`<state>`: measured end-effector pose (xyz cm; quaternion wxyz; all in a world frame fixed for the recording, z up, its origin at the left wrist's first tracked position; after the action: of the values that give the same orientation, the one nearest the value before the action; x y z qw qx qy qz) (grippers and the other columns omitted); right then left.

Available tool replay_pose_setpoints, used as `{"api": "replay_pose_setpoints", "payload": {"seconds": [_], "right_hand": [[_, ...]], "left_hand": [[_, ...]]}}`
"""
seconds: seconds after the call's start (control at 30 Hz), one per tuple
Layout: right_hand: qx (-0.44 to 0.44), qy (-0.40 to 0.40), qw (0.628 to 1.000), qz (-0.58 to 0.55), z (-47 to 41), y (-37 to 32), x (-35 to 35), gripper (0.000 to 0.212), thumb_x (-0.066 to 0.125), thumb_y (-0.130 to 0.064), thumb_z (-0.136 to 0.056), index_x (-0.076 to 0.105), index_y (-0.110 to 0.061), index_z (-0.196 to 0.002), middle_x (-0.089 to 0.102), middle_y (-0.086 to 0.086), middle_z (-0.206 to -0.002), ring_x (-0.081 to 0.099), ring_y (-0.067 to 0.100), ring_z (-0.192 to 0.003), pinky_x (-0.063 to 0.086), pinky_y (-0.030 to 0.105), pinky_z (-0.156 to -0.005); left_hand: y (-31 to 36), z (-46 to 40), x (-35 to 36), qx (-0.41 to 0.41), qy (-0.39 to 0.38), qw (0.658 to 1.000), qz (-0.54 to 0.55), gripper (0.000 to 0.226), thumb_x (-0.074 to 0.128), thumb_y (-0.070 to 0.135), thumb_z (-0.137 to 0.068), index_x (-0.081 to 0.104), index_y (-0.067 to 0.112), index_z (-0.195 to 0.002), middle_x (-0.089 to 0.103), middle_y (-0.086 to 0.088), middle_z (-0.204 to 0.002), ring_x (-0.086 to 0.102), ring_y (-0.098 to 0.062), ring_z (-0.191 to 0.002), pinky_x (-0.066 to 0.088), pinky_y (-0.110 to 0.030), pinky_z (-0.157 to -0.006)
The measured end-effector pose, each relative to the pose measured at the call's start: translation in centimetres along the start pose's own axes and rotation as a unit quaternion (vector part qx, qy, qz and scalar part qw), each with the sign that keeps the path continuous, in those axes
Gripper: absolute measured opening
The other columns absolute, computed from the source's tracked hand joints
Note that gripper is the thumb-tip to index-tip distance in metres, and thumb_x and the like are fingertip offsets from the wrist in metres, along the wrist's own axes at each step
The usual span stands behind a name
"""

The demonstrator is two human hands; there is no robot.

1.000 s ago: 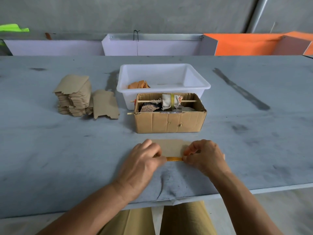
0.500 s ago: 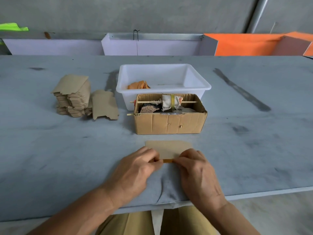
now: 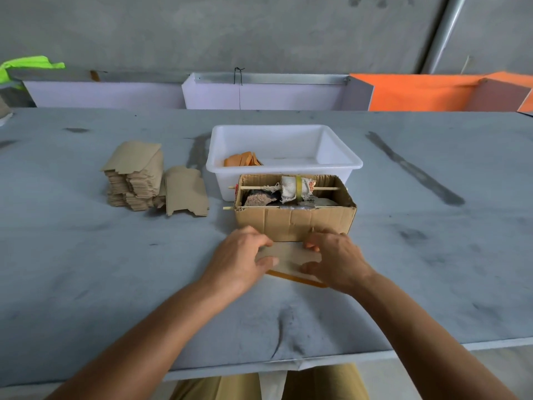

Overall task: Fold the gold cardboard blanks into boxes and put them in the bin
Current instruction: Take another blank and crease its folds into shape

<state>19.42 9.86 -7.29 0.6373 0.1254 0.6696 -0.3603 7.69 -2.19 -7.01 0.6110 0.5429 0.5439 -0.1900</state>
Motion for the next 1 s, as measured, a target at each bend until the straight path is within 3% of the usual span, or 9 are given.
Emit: {"api": "replay_pose_setpoints", "payload": {"seconds": [0.13, 0.33, 0.47, 0.57, 0.67, 0.73, 0.83, 1.0], "right_hand": [[-0.010, -0.029, 0.999, -0.020, -0.3, 0.3, -0.2, 0.038, 0.071, -0.036, -0.080, 0.057, -0.024, -0.114, 0.051, 0.000, -0.122, 0.043, 0.023, -0.114, 0.041, 0.041, -0.097], [-0.043, -0.038, 0.995, -0.087, 0.0, 0.8, -0.5, 0.041, 0.079, -0.028, -0.073, 0.056, -0.022, -0.106, 0.051, -0.003, -0.114, 0.048, 0.021, -0.110, 0.044, 0.042, -0.096], [-0.073, -0.028, 0.988, -0.132, 0.4, 1.2, -0.5, 0.042, 0.081, -0.019, -0.071, 0.053, -0.025, -0.101, 0.055, -0.002, -0.108, 0.051, 0.016, -0.100, 0.045, 0.027, -0.086], [-0.099, -0.019, 0.979, -0.180, 0.6, 1.4, -0.4, 0.046, 0.080, -0.012, -0.070, 0.052, -0.026, -0.104, 0.053, -0.003, -0.107, 0.049, 0.010, -0.097, 0.041, 0.012, -0.075], [-0.098, -0.013, 0.976, -0.195, 0.5, 1.6, -0.2, 0.053, 0.081, -0.010, -0.071, 0.057, -0.021, -0.117, 0.054, -0.008, -0.107, 0.050, 0.005, -0.097, 0.038, 0.002, -0.072], [-0.089, 0.001, 0.979, -0.185, 0.3, 1.8, -0.2, 0.040, 0.077, -0.012, -0.075, 0.065, -0.017, -0.113, 0.060, -0.004, -0.108, 0.055, 0.012, -0.099, 0.040, 0.006, -0.076], [-0.084, 0.020, 0.978, -0.189, 0.0, 1.8, -0.4, 0.018, 0.069, -0.010, -0.084, 0.072, -0.013, -0.101, 0.064, -0.005, -0.097, 0.058, 0.010, -0.089, 0.040, 0.001, -0.068], [-0.098, 0.019, 0.980, -0.175, -0.5, 1.0, -0.4, 0.010, 0.073, -0.005, -0.079, 0.074, -0.012, -0.086, 0.069, 0.000, -0.089, 0.063, 0.012, -0.082, 0.046, 0.012, -0.072]], "left_hand": [[0.2, -1.1, 0.6, -0.022, -0.071, 0.996, -0.042, 0.045, 0.068, 0.040, -0.082, 0.062, 0.018, -0.121, 0.056, -0.003, -0.115, 0.052, -0.019, -0.110, 0.043, -0.030, -0.091], [-0.2, -1.6, 0.2, -0.041, -0.076, 0.995, -0.050, 0.042, 0.074, 0.041, -0.078, 0.063, 0.020, -0.113, 0.057, 0.000, -0.111, 0.052, -0.016, -0.108, 0.044, -0.030, -0.087], [-0.3, -1.2, 0.6, -0.041, -0.046, 0.998, -0.022, 0.035, 0.074, 0.038, -0.078, 0.062, 0.019, -0.105, 0.056, 0.001, -0.107, 0.049, -0.016, -0.106, 0.043, -0.030, -0.089], [-0.3, -1.1, 0.6, -0.037, -0.023, 0.999, 0.017, 0.037, 0.070, 0.030, -0.083, 0.061, 0.017, -0.116, 0.060, -0.001, -0.111, 0.053, -0.016, -0.105, 0.044, -0.030, -0.090], [-0.6, -1.0, 0.2, -0.047, -0.012, 0.998, 0.044, 0.026, 0.068, 0.021, -0.085, 0.066, 0.019, -0.111, 0.063, 0.004, -0.092, 0.059, -0.015, -0.089, 0.049, -0.028, -0.081], [-0.9, -1.0, -0.1, -0.050, -0.013, 0.997, 0.050, 0.016, 0.069, 0.018, -0.084, 0.070, 0.019, -0.100, 0.060, 0.007, -0.079, 0.060, -0.014, -0.080, 0.050, -0.029, -0.075], [-1.1, -0.9, -0.4, -0.058, -0.018, 0.997, 0.042, 0.004, 0.070, 0.017, -0.083, 0.071, 0.018, -0.087, 0.061, 0.009, -0.072, 0.062, -0.012, -0.074, 0.051, -0.027, -0.072], [-1.3, -1.1, -0.4, -0.066, -0.041, 0.996, 0.045, 0.002, 0.072, 0.017, -0.082, 0.071, 0.018, -0.080, 0.062, 0.011, -0.072, 0.061, -0.008, -0.072, 0.049, -0.023, -0.068]]}}
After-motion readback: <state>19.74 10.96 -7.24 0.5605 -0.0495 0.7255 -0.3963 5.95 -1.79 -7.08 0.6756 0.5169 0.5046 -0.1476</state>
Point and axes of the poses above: each hand's wrist, its own z-axis away from the middle knuckle, its own x-axis out of the palm, y = z × x, the point moved 3 cm from there along -z, towards the middle knuckle
